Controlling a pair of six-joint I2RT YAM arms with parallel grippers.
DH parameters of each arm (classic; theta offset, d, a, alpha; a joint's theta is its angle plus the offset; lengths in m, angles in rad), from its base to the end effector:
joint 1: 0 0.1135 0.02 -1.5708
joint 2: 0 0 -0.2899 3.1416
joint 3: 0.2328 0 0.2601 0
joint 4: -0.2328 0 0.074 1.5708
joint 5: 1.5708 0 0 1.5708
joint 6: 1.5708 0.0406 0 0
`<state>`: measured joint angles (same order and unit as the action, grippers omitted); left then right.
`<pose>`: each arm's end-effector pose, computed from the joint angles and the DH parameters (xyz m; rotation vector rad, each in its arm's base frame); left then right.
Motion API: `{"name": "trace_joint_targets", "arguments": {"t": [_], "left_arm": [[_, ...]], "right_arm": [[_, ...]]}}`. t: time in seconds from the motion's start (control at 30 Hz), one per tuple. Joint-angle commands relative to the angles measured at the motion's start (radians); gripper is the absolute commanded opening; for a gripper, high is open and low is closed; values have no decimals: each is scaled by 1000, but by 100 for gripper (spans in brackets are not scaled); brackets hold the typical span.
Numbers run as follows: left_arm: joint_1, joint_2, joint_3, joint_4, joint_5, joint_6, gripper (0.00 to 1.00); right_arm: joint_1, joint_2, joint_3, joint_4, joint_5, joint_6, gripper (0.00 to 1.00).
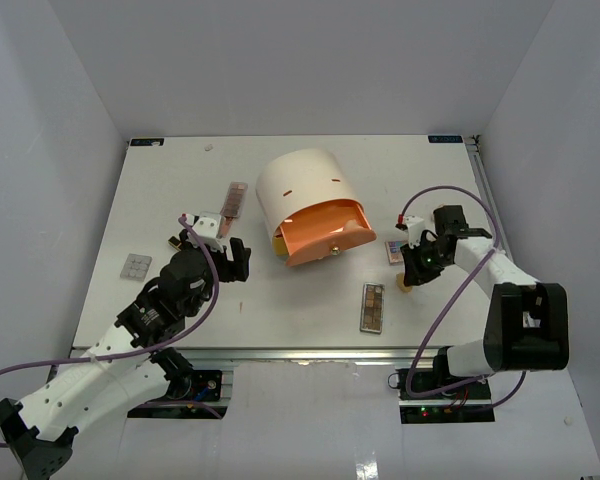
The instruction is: Organize the makeup
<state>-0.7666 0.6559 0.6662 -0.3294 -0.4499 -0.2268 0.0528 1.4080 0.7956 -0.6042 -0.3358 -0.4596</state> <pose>0.1186 -0.0897 0.3182 0.1974 1.8550 -0.2636 0.2525 0.0267 0.1978 -0.7657 2.5989 0.3516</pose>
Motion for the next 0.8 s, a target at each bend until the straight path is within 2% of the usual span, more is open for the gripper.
{"name": "trace_joint_targets", "arguments": {"t": [0.0, 0.17, 0.3, 0.47, 0.53, 0.63, 0.77], "left_arm": [[7, -15, -5, 9, 13, -9, 85], [10, -4, -4, 7, 14, -9, 85], [20, 1, -5, 6, 11, -11, 85], [27, 17, -5, 6, 7, -14, 85], [27, 24, -6, 6, 2, -15, 85], [29, 31, -7, 7, 0, -16, 85], [29, 27, -9, 4, -10, -14, 85]], "right_arm": [[2, -173, 62, -18, -54, -95, 19], [4, -360, 219, -134, -168, -215, 17], [6, -401, 395, -158, -283, -260, 17], [78, -332, 578, -86, -427, -149, 18], [141, -286, 640, -54, -420, -80, 18], [301, -223, 692, -10, -340, -37, 20], [393, -148, 737, 3, -306, -12, 21]]}}
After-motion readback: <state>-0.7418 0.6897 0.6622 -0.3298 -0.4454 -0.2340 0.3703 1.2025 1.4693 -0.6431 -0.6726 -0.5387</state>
